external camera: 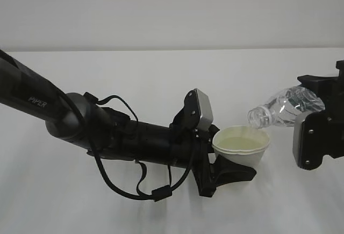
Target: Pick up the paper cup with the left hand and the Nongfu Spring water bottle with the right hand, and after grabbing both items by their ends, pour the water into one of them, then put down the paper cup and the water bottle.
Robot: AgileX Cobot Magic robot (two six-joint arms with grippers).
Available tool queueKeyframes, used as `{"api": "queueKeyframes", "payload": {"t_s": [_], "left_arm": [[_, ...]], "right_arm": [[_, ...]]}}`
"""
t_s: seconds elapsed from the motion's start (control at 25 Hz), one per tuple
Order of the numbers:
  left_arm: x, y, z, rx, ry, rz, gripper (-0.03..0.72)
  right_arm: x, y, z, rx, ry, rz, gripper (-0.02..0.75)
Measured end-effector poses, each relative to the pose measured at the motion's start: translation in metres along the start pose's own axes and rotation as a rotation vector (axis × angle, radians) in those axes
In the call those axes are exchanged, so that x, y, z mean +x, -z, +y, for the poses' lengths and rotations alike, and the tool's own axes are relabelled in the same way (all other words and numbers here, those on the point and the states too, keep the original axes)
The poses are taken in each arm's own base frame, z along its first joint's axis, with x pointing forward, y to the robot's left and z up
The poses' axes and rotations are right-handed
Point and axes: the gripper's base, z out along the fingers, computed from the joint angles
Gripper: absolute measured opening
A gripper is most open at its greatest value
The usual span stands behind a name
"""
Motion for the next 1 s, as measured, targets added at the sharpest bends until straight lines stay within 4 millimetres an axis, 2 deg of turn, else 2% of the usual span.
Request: {"api": "queueKeyframes", "payload": {"t_s": [0.32,0.6,1.0], "left_arm": [[-0.001,0.000,0.001,-0.011,0.009,-0.008,0.435],[-0.003,0.000,0.005,-0.054,0.042,-0.039,0.434],[-0.004,0.000,0.007,-0.071,0.038,-0.051,0.434]], "right_arm": [[0.002,0.000,-0.001,0.008,-0.179,0.021,0.385],[0.008,0.001,-0.007,0.096,-0.558,0.064,0.385],[0.009,0.000,-0.010,0.165,-0.930,0.038,0.385]]}}
